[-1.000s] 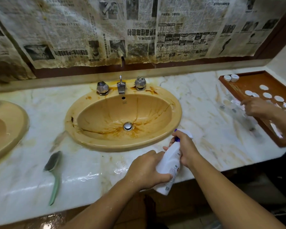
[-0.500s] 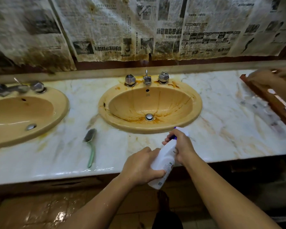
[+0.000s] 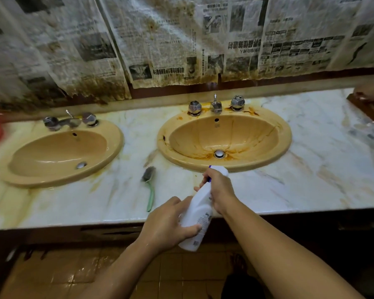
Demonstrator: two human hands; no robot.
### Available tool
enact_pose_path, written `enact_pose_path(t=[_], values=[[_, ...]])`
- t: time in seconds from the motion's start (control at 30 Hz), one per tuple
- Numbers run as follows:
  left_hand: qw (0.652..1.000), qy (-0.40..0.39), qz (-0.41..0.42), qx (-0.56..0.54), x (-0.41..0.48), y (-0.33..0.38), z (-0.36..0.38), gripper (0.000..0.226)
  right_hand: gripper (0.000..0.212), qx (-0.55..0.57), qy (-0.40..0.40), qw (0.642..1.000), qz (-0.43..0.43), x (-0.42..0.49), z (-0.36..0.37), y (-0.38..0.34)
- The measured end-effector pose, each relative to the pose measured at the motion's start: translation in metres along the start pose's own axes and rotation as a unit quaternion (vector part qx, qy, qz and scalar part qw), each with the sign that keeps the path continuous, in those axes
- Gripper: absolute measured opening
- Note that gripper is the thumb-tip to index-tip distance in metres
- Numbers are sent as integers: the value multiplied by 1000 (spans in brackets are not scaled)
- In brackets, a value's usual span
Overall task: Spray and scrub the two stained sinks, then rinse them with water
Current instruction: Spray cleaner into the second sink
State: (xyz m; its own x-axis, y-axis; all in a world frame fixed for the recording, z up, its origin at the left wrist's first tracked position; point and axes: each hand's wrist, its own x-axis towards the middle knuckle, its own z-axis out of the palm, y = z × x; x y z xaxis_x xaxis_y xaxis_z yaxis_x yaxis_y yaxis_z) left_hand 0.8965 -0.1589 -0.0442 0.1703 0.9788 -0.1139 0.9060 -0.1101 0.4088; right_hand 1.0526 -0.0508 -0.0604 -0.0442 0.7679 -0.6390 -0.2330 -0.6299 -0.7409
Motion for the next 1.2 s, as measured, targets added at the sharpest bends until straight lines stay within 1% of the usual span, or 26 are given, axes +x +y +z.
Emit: enact_pose_path(t=[0.1, 0.2, 0.27, 0.33, 0.43, 0.6, 0.67, 0.73, 0.9, 1.0, 1.13, 1.2], values=[[1000, 6, -13, 17, -5, -6, -6, 73, 13, 14, 15, 1000, -15, -4, 16, 2], [999, 17, -27, 15, -11, -14, -10, 76, 13, 18, -4, 999, -30, -9, 26, 2], [999, 23, -36, 11, -13, -17, -10, 79, 13, 2, -13, 998, -53, -9, 31, 1], [999, 27, -43, 9, -12, -18, -11, 81, 13, -15, -4, 997, -71, -9, 33, -1], [999, 23, -44, 11, -8, -15, -10, 78, 17, -17, 20, 998, -55, -2, 33, -2], [999, -1, -46, 4, 7, -6, -3, 78, 17, -21, 45, 997, -52, 0, 18, -8], [999, -10, -39, -8, 15, 0, 0, 75, 13, -39, 46, 997, -57, 0, 7, -12], [999, -13, -26, -15, 21, 8, 3, 71, 14, -50, 50, 995, -71, 2, -6, -18], [1000, 15, -15, -6, 35, 23, 5, 68, 27, -12, 25, 997, -76, 11, -26, -31], [999, 36, -26, -13, 37, 24, 5, 66, 37, -38, -11, 996, -85, 12, -26, -38], [996, 68, -56, -22, 33, 16, 2, 64, 38, -63, -79, 992, -78, 11, -15, -38], [993, 83, -76, -30, 28, 10, 1, 64, 34, -85, -100, 989, -74, 11, -7, -38]])
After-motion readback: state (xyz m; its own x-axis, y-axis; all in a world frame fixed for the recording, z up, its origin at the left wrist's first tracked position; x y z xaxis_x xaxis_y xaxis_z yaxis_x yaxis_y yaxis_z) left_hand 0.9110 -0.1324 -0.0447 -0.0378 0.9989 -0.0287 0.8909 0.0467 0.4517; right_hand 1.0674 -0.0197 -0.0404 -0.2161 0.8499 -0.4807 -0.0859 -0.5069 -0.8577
